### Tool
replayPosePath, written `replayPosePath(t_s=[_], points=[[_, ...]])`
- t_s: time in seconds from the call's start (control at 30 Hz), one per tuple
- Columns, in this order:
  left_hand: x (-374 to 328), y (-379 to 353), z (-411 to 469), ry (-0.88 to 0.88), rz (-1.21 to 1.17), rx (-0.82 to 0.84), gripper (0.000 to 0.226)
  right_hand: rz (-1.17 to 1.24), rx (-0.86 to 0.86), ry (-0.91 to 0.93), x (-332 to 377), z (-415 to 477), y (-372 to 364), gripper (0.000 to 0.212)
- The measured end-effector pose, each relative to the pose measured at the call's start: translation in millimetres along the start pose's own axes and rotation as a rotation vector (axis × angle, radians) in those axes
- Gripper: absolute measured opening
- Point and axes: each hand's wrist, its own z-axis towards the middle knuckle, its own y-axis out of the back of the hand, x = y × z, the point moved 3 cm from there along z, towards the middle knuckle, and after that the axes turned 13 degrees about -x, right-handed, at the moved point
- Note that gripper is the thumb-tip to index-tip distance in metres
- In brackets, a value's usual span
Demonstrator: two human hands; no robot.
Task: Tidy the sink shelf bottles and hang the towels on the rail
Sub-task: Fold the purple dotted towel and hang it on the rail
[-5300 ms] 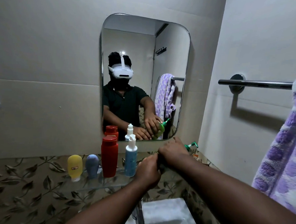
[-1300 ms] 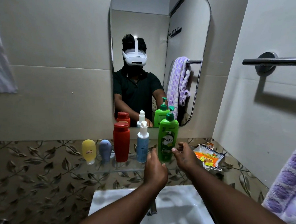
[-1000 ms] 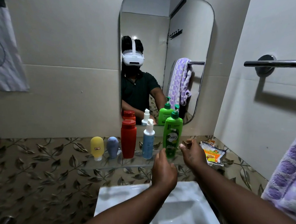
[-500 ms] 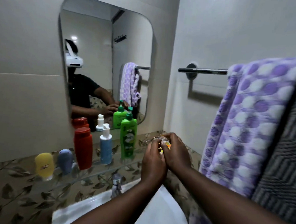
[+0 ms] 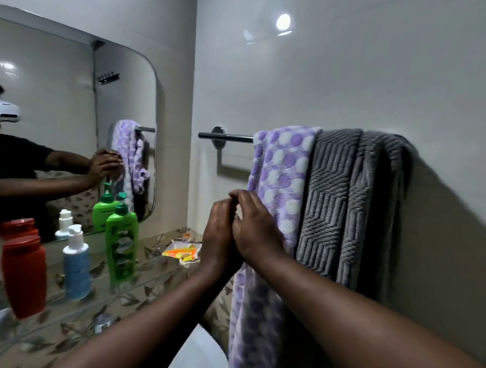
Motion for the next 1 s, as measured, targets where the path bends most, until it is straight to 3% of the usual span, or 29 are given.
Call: replayPosePath(t_s=[0.17,0.3,0.53,0.63,0.7,0.77,0.87,1.0], points=[[-32,-2,13,-0.038,-0.114,0.030,0.049,-0.060,-0.072,0.029,12,7,39,0.050],[-47,-6,33,0.005,-0.190,0.010,0.044,-0.150,-0.182,0.071,20,13,62,0.039],[-53,-25,74,0.350,-0.263,0.217,0.078,-0.281,-0.421,0.027,32,23,88,0.033],[-49,-29,82,0.492,-0.376,0.326,0.058,-0.280,-0.460,-0.028,36,21,93,0.034],[-53,-25,74,0.411,-0.348,0.304,0.038,-0.276,-0.477,-0.069,37,19,95,0.038],[-60,-17,55,0.344,-0.328,0.260,0.035,-0.271,-0.496,-0.137,38,16,94,0.043],[-76,-1,16,0.254,-0.408,0.196,0.039,-0.218,-0.552,-0.269,41,10,92,0.054],[-83,15,-37,0.122,-0.467,0.271,0.061,-0.185,-0.493,-0.374,41,3,95,0.074]])
